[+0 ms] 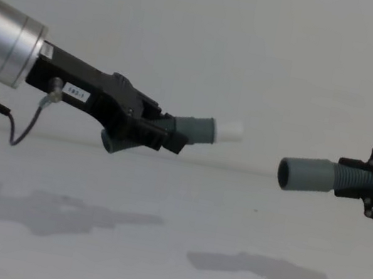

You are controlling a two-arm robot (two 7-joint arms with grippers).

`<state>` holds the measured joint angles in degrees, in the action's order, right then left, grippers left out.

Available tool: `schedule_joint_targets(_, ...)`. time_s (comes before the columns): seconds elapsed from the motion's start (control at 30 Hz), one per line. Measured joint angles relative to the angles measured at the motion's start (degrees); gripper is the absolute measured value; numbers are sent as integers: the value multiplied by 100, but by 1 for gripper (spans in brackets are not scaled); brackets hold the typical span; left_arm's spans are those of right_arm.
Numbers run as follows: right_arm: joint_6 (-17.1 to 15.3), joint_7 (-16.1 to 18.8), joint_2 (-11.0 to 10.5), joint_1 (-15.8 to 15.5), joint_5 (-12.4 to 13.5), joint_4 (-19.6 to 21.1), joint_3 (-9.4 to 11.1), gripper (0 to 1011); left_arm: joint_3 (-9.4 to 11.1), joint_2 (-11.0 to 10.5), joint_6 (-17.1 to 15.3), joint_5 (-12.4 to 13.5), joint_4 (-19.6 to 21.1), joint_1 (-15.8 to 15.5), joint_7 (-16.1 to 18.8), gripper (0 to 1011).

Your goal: Use both hands to pick up one end of the pipe from the table, align the ends, and insert them.

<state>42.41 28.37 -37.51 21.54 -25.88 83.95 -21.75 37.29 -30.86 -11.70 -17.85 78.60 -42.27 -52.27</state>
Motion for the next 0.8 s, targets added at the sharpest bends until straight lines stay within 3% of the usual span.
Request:
schedule_joint_targets(0.3, 0, 0, 0, 0, 0, 0, 0, 210, 35, -174, -59, -144, 177, 67, -188, 342)
schedule_joint_targets(0.8, 0, 0, 0, 0, 0, 0, 0, 210, 88, -249, -204, -345, 462, 249, -179, 341)
